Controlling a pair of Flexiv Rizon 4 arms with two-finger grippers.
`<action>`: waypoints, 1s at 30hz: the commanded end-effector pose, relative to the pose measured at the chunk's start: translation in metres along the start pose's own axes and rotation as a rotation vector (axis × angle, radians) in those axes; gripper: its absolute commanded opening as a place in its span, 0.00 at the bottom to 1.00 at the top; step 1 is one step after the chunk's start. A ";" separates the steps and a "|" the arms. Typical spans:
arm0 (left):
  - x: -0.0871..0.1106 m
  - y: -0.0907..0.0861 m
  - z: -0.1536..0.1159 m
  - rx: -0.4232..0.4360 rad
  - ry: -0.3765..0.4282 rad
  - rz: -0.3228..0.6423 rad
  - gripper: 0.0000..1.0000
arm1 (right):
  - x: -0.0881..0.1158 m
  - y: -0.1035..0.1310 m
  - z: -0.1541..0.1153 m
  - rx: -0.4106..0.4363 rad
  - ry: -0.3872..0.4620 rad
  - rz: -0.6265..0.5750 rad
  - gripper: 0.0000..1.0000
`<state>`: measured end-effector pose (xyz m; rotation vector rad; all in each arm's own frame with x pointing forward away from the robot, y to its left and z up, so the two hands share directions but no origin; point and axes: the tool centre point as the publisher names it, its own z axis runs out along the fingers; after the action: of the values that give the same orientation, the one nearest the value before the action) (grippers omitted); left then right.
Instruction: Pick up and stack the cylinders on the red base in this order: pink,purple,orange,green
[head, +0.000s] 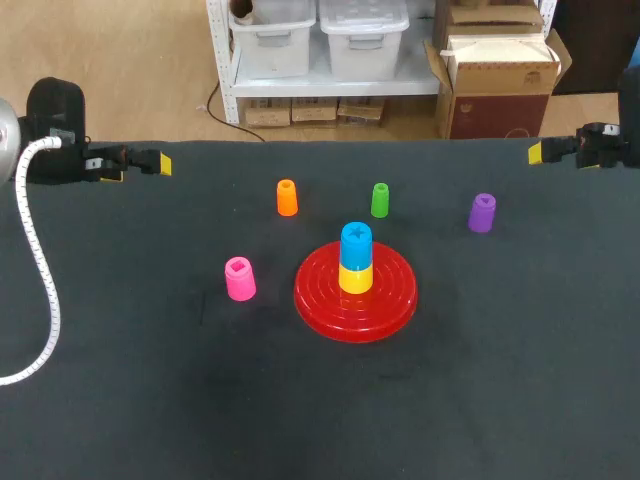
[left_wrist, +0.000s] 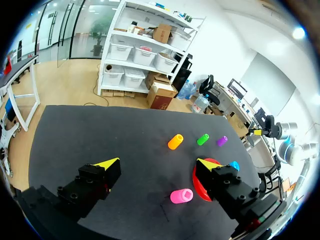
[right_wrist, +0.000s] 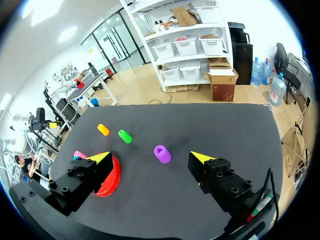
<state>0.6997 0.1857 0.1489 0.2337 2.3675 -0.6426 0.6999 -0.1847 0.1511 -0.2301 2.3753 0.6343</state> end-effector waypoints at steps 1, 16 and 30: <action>-0.001 -0.001 -0.001 -0.008 0.006 -0.002 1.00 | 0.000 0.000 0.000 -0.001 0.000 0.000 1.00; -0.001 -0.001 -0.001 -0.008 0.006 -0.002 1.00 | 0.000 0.000 0.000 -0.001 0.000 0.000 1.00; -0.001 -0.010 -0.003 0.176 0.123 0.281 1.00 | 0.000 0.000 0.000 -0.001 0.000 0.000 1.00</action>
<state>0.6920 0.1730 0.1478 0.3462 2.3686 -0.6365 0.6999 -0.1845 0.1511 -0.2302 2.3754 0.6344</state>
